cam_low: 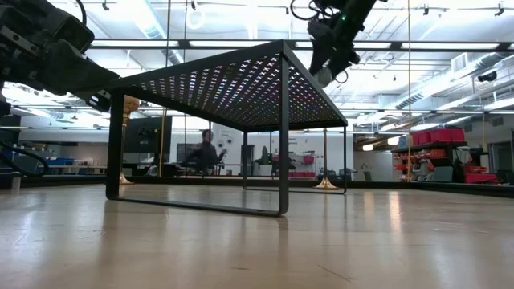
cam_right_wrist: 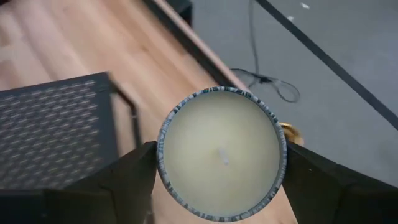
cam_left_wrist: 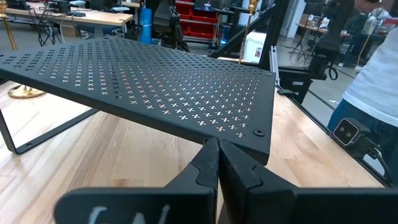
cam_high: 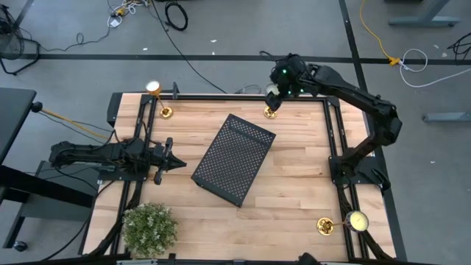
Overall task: Stock candles on shelf
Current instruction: Put the blue scented candle on the shelf
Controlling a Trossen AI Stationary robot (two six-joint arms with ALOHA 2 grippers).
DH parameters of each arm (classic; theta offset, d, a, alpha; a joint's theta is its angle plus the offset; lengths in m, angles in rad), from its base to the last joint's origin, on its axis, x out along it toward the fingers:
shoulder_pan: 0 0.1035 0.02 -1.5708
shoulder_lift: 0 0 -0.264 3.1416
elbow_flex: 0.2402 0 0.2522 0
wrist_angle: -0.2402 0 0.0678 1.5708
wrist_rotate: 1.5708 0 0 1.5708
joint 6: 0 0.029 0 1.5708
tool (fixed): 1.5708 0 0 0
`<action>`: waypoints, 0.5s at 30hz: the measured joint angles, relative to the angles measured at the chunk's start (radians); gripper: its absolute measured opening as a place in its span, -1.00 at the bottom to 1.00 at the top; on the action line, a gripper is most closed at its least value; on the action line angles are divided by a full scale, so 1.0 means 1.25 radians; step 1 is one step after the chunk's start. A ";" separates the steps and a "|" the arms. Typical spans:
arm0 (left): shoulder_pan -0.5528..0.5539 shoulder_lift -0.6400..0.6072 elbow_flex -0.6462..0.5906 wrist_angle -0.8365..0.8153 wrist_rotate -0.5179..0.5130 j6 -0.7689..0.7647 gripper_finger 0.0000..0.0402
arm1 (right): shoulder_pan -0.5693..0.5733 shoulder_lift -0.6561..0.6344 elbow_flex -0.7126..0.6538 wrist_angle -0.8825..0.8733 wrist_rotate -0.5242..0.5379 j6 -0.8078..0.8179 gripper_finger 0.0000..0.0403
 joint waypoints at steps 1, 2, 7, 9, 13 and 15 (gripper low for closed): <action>0.000 0.000 0.000 0.000 0.000 0.000 -0.93 | 0.010 0.000 0.000 0.000 0.000 -0.001 0.49; 0.000 0.000 0.000 0.000 0.000 0.000 -0.93 | 0.020 0.000 0.000 0.000 0.000 -0.007 0.49; 0.000 0.000 0.000 0.000 0.000 0.000 -0.93 | 0.065 0.000 0.000 0.004 0.000 -0.040 0.49; 0.000 0.000 0.000 0.000 0.000 0.000 -0.93 | 0.087 0.000 0.000 0.004 0.002 -0.049 0.49; 0.000 0.000 0.000 0.000 0.000 0.000 -0.93 | 0.131 0.000 0.000 0.006 -0.001 -0.060 0.49; 0.000 0.000 0.000 0.000 0.000 0.000 -0.93 | 0.150 0.000 0.000 0.007 -0.001 -0.063 0.49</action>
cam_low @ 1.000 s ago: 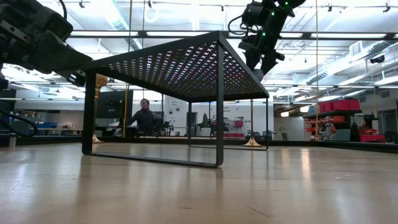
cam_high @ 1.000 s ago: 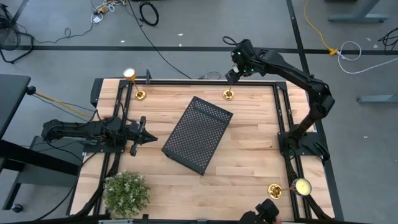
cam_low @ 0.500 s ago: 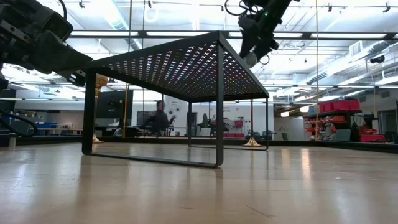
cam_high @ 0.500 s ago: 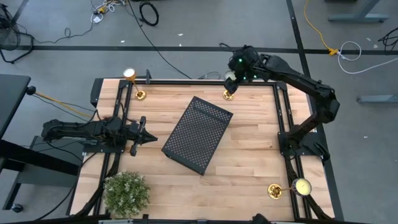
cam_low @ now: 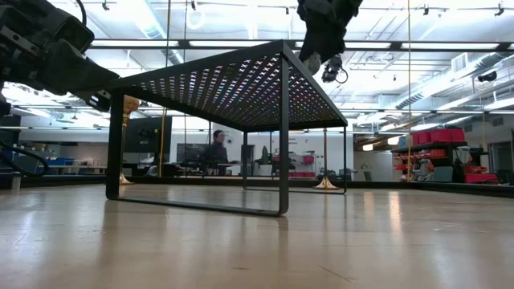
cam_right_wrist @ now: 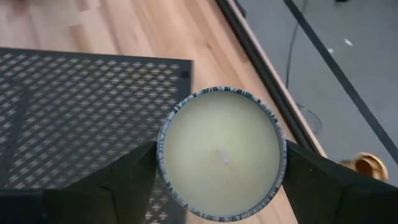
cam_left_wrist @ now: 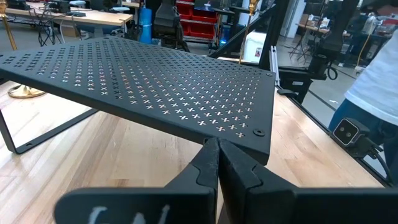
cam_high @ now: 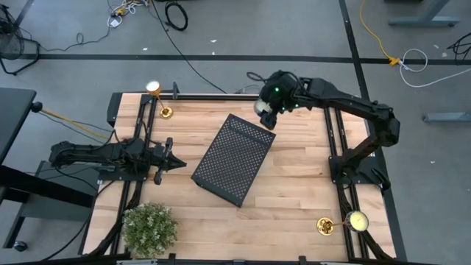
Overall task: Stock candles on shelf
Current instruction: Put the blue scented candle on the shelf
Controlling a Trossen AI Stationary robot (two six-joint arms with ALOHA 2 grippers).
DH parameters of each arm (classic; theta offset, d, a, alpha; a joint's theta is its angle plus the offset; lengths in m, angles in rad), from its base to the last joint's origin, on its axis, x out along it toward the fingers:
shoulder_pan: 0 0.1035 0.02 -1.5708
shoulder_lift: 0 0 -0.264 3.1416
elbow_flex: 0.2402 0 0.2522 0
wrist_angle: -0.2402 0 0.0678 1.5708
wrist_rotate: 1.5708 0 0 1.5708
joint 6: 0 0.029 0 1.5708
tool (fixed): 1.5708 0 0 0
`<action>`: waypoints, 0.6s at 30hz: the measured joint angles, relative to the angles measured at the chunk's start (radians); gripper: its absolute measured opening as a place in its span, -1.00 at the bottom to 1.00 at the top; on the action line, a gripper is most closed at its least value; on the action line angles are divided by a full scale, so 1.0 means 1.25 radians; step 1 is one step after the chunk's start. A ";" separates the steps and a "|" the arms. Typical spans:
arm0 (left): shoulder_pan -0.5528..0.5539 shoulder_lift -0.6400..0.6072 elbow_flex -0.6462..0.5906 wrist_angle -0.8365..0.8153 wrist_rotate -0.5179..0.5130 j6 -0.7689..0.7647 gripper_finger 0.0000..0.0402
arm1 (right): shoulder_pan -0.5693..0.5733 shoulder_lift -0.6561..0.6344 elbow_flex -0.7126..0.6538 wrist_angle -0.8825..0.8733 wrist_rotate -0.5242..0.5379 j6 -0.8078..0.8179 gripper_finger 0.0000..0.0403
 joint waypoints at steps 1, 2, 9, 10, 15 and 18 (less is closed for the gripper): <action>0.000 0.000 0.000 0.000 0.000 0.000 -0.93 | 0.009 0.000 0.000 0.000 0.000 -0.002 0.49; 0.000 0.000 0.000 0.000 0.000 0.000 -0.93 | 0.018 0.000 0.000 0.000 0.001 -0.004 0.49; 0.000 0.000 0.000 0.000 0.000 0.000 -0.93 | 0.059 0.000 0.000 0.009 -0.003 -0.005 0.49; 0.000 0.000 0.000 0.000 0.000 0.000 -0.93 | 0.062 0.000 0.000 0.009 -0.007 -0.005 0.49; 0.000 0.000 0.000 0.000 0.000 0.000 -0.93 | 0.079 0.000 0.000 0.011 -0.018 0.001 0.49; 0.000 0.000 0.000 0.000 0.000 0.000 -0.93 | 0.088 0.002 0.000 0.015 -0.018 0.001 0.49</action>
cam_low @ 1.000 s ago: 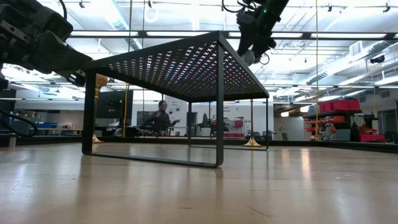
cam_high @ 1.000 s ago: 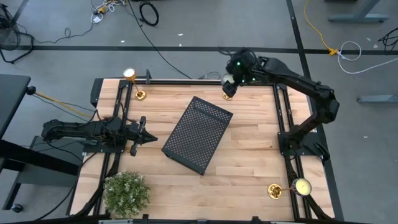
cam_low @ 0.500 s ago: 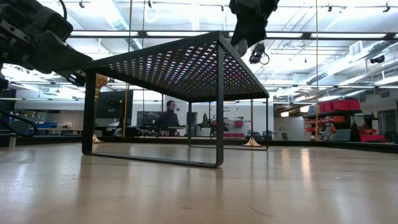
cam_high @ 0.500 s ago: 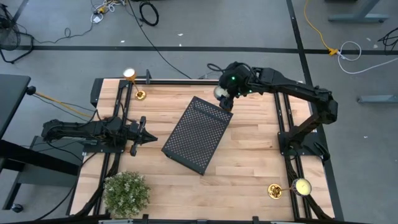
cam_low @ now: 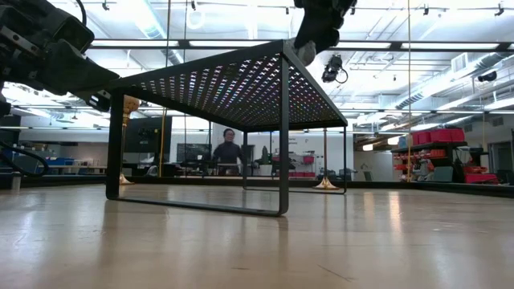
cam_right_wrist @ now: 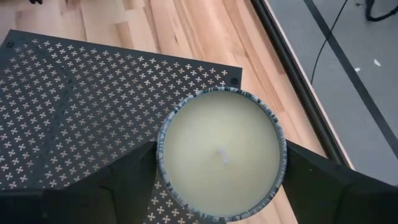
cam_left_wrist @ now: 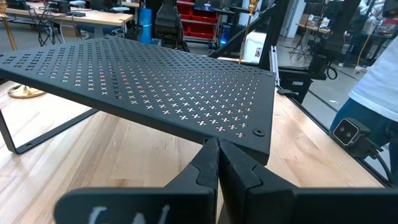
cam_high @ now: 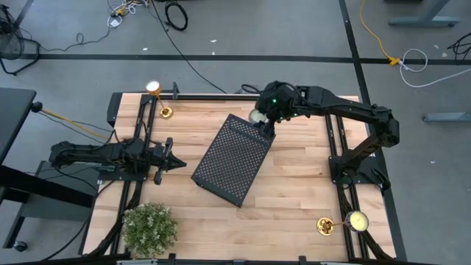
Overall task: Stock candles on shelf
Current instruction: Put the blue scented candle on the shelf
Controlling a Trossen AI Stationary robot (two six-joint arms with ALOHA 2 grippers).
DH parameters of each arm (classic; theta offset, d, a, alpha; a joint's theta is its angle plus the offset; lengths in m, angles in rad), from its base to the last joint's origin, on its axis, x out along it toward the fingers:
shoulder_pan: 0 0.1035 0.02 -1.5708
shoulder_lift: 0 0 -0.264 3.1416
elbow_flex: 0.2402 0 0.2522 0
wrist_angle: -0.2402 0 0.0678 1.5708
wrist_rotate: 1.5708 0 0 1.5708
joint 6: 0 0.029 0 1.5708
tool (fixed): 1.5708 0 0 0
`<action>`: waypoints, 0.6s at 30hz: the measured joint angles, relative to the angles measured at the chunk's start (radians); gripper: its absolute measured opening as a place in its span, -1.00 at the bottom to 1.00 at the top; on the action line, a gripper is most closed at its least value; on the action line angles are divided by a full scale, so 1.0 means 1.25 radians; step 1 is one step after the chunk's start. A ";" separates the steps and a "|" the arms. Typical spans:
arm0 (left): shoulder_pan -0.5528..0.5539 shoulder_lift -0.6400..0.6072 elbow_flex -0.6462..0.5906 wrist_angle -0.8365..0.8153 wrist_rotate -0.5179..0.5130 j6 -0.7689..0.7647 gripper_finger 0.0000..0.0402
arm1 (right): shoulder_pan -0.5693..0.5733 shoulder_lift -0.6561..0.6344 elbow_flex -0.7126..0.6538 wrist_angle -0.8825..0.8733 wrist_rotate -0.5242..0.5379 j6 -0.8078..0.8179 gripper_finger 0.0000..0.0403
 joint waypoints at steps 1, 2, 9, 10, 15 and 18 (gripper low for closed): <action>0.000 0.000 0.000 0.000 0.000 0.000 -0.93 | 0.004 0.002 0.000 0.002 0.000 0.000 0.49; 0.000 0.000 0.000 0.000 0.000 0.000 -0.93 | 0.006 0.003 0.000 0.004 -0.003 0.000 0.49; 0.000 0.000 0.000 0.000 0.000 0.000 -0.93 | 0.020 0.037 0.002 0.051 -0.023 -0.004 0.49; 0.000 0.000 0.000 0.001 0.000 0.000 -0.93 | 0.021 0.043 0.002 0.058 -0.023 -0.004 0.49; 0.000 0.000 0.000 0.003 0.000 0.000 -0.93 | 0.022 0.075 0.001 0.080 -0.023 -0.016 0.49; 0.000 0.000 -0.001 0.007 0.000 0.000 -0.93 | 0.021 0.096 0.001 0.092 -0.030 -0.017 0.49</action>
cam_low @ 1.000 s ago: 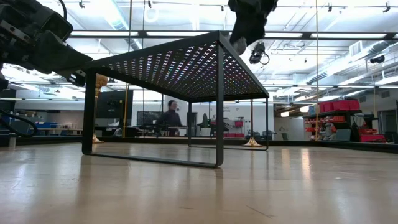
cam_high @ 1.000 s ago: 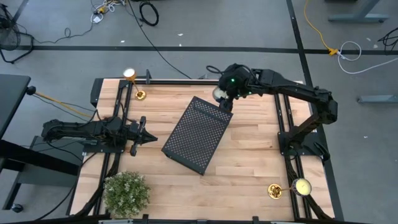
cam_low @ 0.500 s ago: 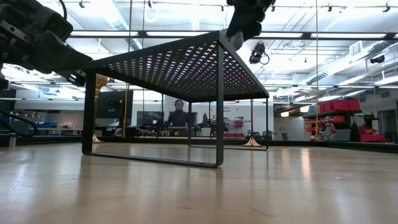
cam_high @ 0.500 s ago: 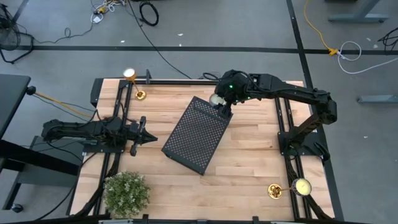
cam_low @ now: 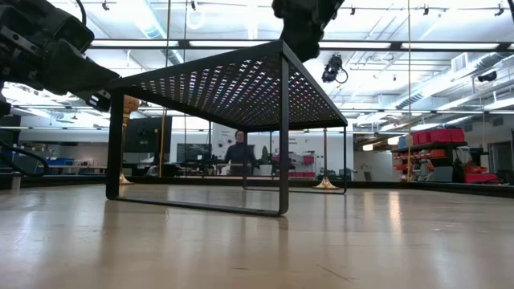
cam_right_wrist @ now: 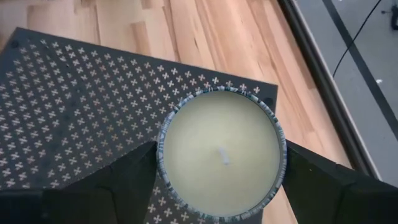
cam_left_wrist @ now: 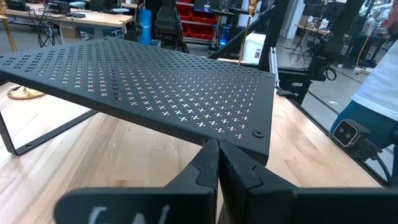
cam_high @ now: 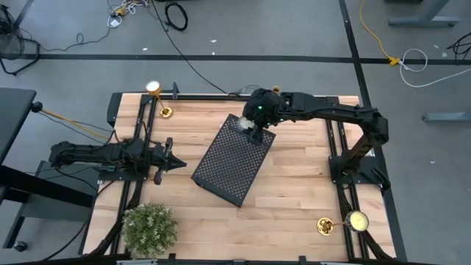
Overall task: Stock candles on shelf
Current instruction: Put the blue scented candle on the shelf
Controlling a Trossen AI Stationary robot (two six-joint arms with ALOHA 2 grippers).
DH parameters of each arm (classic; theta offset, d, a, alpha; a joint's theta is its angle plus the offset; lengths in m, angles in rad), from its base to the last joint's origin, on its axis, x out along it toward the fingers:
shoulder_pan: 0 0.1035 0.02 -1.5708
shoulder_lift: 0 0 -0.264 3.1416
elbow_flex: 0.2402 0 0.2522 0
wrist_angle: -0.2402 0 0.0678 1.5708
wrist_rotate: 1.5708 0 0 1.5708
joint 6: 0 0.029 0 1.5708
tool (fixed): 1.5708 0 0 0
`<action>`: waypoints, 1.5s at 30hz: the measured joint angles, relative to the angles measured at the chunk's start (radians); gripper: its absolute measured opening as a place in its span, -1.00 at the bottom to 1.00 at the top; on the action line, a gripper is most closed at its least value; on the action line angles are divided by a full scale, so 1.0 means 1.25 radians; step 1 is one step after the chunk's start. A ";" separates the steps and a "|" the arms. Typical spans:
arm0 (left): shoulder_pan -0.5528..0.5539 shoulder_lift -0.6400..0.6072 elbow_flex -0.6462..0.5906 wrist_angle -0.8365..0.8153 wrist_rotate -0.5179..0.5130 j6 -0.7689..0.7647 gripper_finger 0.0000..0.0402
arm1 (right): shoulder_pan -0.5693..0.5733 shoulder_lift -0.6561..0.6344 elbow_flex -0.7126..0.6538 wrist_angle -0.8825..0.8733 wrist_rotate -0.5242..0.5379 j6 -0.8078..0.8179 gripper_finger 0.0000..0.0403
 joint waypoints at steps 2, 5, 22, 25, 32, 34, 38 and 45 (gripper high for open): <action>0.000 0.000 0.000 0.002 0.000 0.000 -0.93 | 0.000 0.015 0.000 0.019 -0.008 -0.002 0.49; 0.000 0.000 0.000 0.003 0.000 0.000 -0.93 | 0.000 0.031 0.000 0.038 -0.012 -0.001 0.49; 0.000 0.000 -0.001 0.009 0.000 0.000 -0.93 | 0.000 0.050 0.121 -0.010 -0.014 0.044 0.49; 0.000 0.000 -0.001 0.009 0.000 0.000 -0.93 | 0.000 0.049 0.133 -0.009 -0.014 0.044 0.49; 0.000 0.000 -0.001 0.009 0.000 0.000 -0.93 | -0.002 0.084 0.133 -0.016 -0.018 0.043 0.49; 0.000 0.000 -0.001 0.010 0.000 0.000 -0.93 | -0.002 0.103 0.133 -0.015 -0.026 0.040 0.49; 0.000 0.000 -0.001 0.010 0.000 0.000 -0.93 | -0.005 0.144 0.133 -0.010 -0.032 0.024 0.49; 0.000 0.000 -0.001 0.010 0.000 0.000 -0.93 | -0.021 0.199 0.133 -0.008 -0.023 0.012 0.49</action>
